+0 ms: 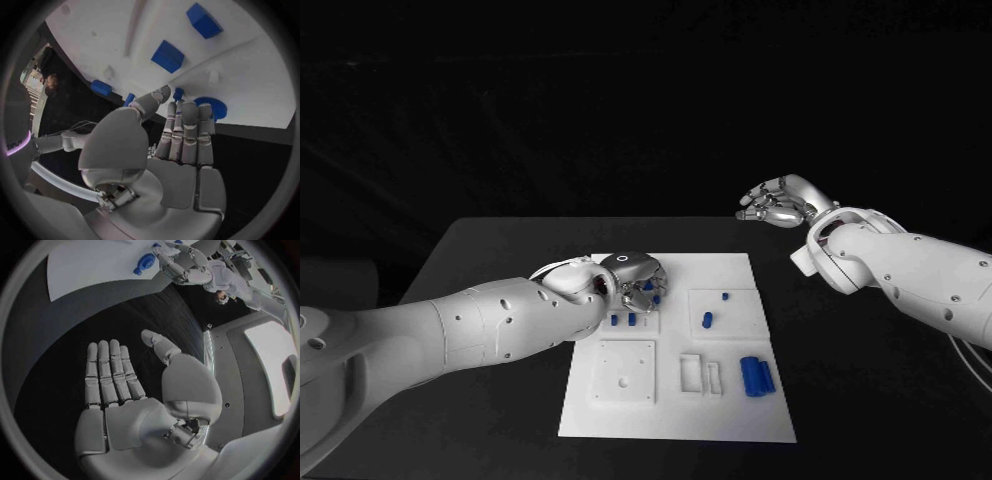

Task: Assemble the parts on the task board

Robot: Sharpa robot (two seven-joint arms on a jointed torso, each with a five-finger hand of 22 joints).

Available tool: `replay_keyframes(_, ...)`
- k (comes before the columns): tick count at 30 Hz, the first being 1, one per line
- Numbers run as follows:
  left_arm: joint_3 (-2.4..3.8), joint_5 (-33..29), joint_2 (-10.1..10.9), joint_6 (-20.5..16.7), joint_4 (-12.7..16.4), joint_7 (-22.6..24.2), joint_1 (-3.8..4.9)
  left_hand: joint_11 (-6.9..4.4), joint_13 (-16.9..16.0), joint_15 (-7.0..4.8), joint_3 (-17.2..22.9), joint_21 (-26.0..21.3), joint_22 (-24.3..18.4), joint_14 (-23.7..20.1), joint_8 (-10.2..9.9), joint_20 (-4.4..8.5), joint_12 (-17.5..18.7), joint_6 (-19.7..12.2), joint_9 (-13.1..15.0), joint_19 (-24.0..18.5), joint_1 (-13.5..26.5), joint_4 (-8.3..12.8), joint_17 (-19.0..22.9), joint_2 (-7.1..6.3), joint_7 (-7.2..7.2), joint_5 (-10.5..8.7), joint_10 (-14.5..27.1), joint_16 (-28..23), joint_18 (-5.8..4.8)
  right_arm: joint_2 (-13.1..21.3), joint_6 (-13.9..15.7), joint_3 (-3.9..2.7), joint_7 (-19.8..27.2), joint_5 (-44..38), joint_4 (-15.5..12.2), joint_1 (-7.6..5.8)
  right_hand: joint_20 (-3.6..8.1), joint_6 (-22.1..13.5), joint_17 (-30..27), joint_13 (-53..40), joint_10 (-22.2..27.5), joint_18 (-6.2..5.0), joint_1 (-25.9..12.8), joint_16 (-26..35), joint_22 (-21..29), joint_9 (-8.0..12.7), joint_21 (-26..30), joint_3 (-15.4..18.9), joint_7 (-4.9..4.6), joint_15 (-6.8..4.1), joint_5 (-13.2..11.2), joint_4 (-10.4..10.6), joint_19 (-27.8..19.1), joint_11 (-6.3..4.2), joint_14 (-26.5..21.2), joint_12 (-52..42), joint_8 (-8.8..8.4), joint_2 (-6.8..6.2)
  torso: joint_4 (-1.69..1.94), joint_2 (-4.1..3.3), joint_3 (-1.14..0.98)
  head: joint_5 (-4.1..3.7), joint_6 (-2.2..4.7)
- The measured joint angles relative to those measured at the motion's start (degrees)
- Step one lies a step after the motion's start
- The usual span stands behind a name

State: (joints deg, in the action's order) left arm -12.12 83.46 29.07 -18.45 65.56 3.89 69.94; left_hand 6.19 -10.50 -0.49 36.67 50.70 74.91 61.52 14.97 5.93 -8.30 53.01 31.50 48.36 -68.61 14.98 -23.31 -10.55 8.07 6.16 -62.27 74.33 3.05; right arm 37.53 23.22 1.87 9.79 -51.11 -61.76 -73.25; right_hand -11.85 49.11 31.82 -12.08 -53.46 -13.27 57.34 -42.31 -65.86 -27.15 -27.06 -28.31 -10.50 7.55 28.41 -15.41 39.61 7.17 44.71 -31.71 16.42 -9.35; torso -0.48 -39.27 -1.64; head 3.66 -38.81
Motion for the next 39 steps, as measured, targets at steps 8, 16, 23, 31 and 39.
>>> replay_keyframes(8, 0.0, 0.15, -0.67, -0.04, -1.23, 0.13, -0.36, -0.19, 0.17, 0.0, 0.0, 0.0, 0.0, 0.0, 0.0, 0.0, 0.0, 0.0, -0.2, 0.2, -0.52, 0.0, -0.12, 0.52, 0.0, 0.0, -0.99, 0.44, 0.02, -0.16, 0.0, 0.0, 0.0, 0.0, -0.01, 0.0, 0.0, 0.02, -0.01, 0.0, 0.0, 0.0, 0.0, -0.25, -0.09, 0.0, 0.0, 0.0, 0.02, 0.0, 0.0, 0.0, 0.0, 0.0, 0.0, 0.0, 0.0, 0.0, 0.05, 0.04, -0.03, -0.07, -0.07)
replay_keyframes(16, 0.01, 0.2, -0.99, -0.05, -1.57, 0.28, -0.72, -0.2, 0.38, 0.0, 0.13, 0.0, -0.01, 0.0, 0.0, -0.01, 0.32, 0.0, -0.38, 0.21, -0.82, -0.13, -0.12, 0.82, 0.0, 0.0, -0.99, 0.44, 0.02, -0.23, -0.01, 0.0, 0.0, 0.0, 0.02, 0.0, 0.0, 0.02, -0.07, 0.05, 0.0, 0.0, 0.0, -0.28, -0.08, 0.0, 0.0, 0.0, 0.02, 0.0, 0.0, 0.0, 0.0, 0.0, 0.0, 0.0, 0.0, 0.0, 0.05, 0.04, -0.02, -0.14, -0.11)
replay_keyframes(23, 0.06, 0.22, -0.99, 0.08, -1.75, 0.25, -0.73, -0.48, 0.52, -0.22, 0.12, 0.32, 0.04, 0.23, 0.0, 0.31, 0.33, 0.0, -0.6, 0.71, -0.66, -0.12, -0.28, 1.44, -0.01, 0.0, -2.59, 0.89, 0.02, -0.23, -0.01, 0.0, 0.0, 0.01, 0.0, 0.0, 0.0, 0.03, -0.07, 0.04, 0.0, 0.0, 0.0, -0.28, -0.08, -0.01, 0.0, 0.0, 0.03, -0.01, 0.0, 0.0, 0.0, 0.0, 0.01, 0.0, 0.0, 0.0, 0.05, 0.04, -0.03, -0.14, -0.21)
replay_keyframes(31, 0.13, 0.22, -1.24, 0.63, -1.74, 0.01, -0.72, -1.09, 0.3, -0.8, -0.05, 0.76, 0.03, 0.84, 0.0, 0.41, -0.07, 0.0, -0.87, 1.22, -0.56, -0.29, -0.35, 1.99, -0.01, -0.35, -3.99, 1.55, 0.05, -0.32, -0.01, 0.0, 0.01, 0.01, 0.01, 0.0, 0.0, 0.03, -0.15, 0.09, 0.0, 0.0, 0.0, -0.28, -0.08, -0.01, 0.0, 0.0, 0.03, -0.01, 0.0, 0.0, 0.0, 0.0, 0.01, 0.0, 0.0, 0.0, 0.06, 0.07, -0.02, -0.14, -0.25)
replay_keyframes(39, 0.22, 0.59, -1.1, 1.09, -1.4, -1.0, -0.65, -1.4, 0.46, -1.05, -0.05, 1.21, 0.02, 1.45, 0.0, 0.62, -0.33, 0.62, -1.03, 1.85, -0.92, -0.29, -0.51, 2.88, -0.2, -0.35, -4.68, 2.0, 0.09, -0.25, -0.02, 0.0, 0.01, 0.02, -0.06, 0.0, 0.0, 0.04, -0.16, 0.1, 0.0, -0.01, 0.0, -0.28, -0.13, -0.01, 0.0, 0.0, 0.04, -0.01, 0.0, 0.0, 0.0, 0.0, 0.01, 0.0, 0.0, 0.0, 0.05, 0.08, -0.03, -0.17, -0.3)
